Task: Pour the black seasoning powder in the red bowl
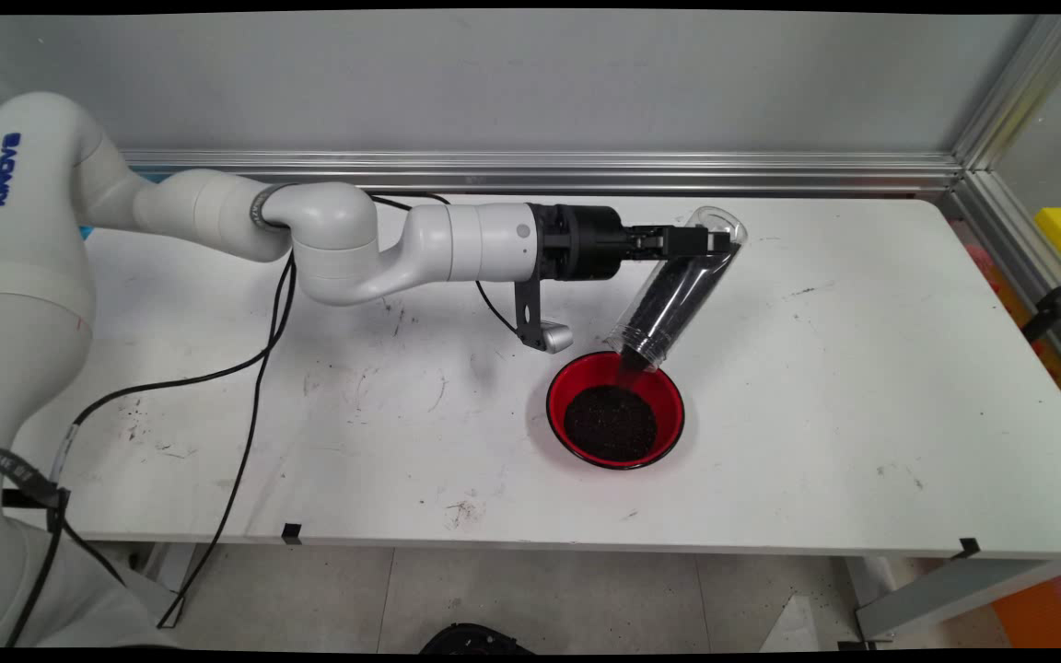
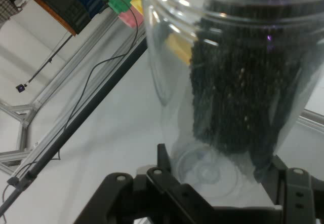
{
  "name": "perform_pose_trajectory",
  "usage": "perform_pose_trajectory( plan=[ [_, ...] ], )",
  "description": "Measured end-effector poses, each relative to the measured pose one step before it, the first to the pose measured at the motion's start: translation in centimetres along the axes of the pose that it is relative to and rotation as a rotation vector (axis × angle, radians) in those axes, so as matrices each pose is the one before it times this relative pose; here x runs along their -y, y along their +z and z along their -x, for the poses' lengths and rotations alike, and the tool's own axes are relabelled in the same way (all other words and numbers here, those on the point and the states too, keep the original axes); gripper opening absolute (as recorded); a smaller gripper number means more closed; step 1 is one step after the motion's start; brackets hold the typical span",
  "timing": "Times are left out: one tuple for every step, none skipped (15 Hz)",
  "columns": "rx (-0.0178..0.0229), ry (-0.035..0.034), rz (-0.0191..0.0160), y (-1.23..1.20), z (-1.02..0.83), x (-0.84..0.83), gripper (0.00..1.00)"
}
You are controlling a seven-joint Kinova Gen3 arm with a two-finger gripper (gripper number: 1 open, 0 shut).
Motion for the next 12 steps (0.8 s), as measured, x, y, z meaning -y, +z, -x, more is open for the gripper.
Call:
perform_pose_trajectory(
  plan=[
    [-0.00084, 0.00623, -0.00347, 0.045, -0.173, -0.067, 0.00],
    [-0.00183, 0.00713, -0.00360, 0.028, -0.229, -0.084, 0.00],
    [-0.00319, 0.00692, -0.00320, 0.017, -0.254, -0.102, 0.00],
    [-0.00413, 0.00731, -0.00301, 0.021, -0.263, -0.117, 0.00],
    [-0.00323, 0.00612, -0.00235, 0.028, -0.209, -0.116, 0.00],
    [-0.00347, 0.00702, -0.00244, 0.025, -0.228, -0.131, 0.00],
    [-0.00288, 0.00638, -0.00271, 0.038, -0.213, -0.128, 0.00],
    [-0.00188, 0.00551, -0.00205, 0.027, -0.176, -0.107, 0.00],
    [-0.00208, 0.00613, -0.00316, 0.071, -0.204, -0.103, 0.00],
    [-0.00141, 0.00586, -0.00236, 0.067, -0.205, -0.100, 0.00],
    [-0.00110, 0.00481, -0.00242, 0.057, -0.165, -0.066, 0.00],
    [-0.00056, 0.00437, -0.00162, 0.046, -0.156, -0.067, 0.00]
  ],
)
